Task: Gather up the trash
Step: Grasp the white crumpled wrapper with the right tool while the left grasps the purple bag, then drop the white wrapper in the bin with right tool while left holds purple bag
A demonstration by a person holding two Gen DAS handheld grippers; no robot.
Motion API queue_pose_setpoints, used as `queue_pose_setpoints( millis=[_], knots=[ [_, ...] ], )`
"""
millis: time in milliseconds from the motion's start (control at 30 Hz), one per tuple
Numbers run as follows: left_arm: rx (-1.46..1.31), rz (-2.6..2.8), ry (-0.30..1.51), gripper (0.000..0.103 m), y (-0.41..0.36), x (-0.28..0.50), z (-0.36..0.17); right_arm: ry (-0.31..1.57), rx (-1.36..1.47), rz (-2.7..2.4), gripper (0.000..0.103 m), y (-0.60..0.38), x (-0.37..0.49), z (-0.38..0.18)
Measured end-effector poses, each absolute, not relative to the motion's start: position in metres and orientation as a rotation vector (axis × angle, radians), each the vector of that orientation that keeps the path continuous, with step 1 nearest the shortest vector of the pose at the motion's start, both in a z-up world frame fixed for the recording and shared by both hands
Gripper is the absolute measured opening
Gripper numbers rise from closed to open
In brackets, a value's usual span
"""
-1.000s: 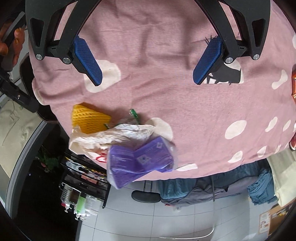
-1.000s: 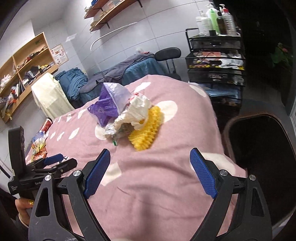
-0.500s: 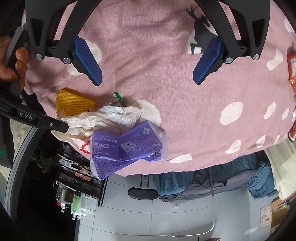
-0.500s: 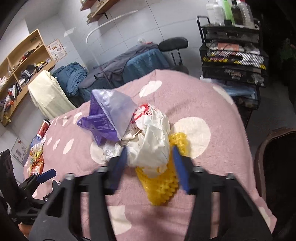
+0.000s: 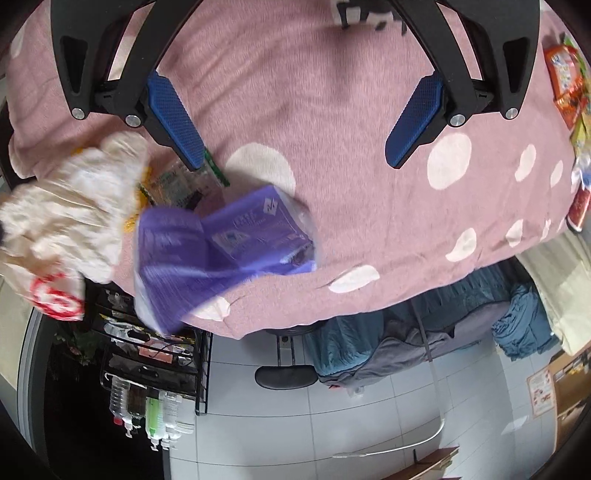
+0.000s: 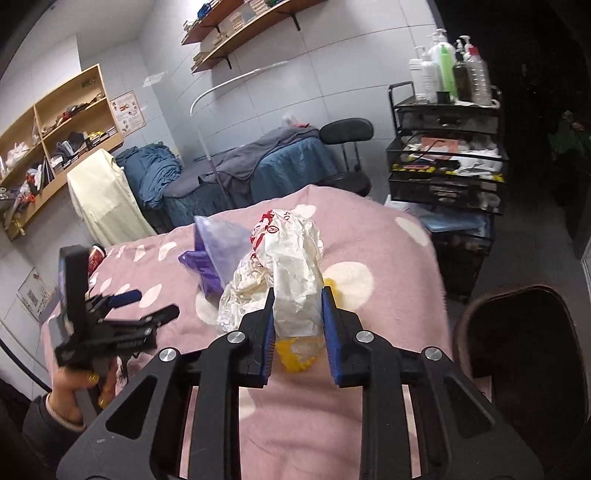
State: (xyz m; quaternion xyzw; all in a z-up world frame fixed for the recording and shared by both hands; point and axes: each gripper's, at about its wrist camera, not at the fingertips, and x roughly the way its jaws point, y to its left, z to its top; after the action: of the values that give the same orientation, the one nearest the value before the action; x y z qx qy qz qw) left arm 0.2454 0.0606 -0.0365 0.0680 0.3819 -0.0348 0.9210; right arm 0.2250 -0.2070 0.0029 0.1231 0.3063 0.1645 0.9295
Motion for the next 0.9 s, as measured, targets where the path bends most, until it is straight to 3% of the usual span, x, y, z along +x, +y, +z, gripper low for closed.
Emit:
queue_pose_setpoints(
  millis=[367,533,600,700,900],
  knots=[
    [0.324,-0.157,0.808,0.097,0.01,0.275,-0.053,0.621,0.353,0.256,0.024,-0.272,0.167,-0.005],
    [0.314,-0.165,0.816,0.072,0.007,0.275,-0.055,0.628,0.375,0.216,0.024,-0.289,0.154,-0.013],
    [0.316,-0.162,0.828,0.038,0.007,0.273,-0.056,0.635,0.387,0.209,0.024,-0.293,0.15,-0.017],
    [0.282,-0.168,0.848,0.026,0.011,0.268,-0.057,0.639,0.402,0.206,0.024,-0.299,0.147,-0.022],
    [0.239,-0.161,0.815,0.024,0.015,0.25,-0.048,0.628,0.424,0.215,0.024,-0.305,0.144,-0.025]
  ],
)
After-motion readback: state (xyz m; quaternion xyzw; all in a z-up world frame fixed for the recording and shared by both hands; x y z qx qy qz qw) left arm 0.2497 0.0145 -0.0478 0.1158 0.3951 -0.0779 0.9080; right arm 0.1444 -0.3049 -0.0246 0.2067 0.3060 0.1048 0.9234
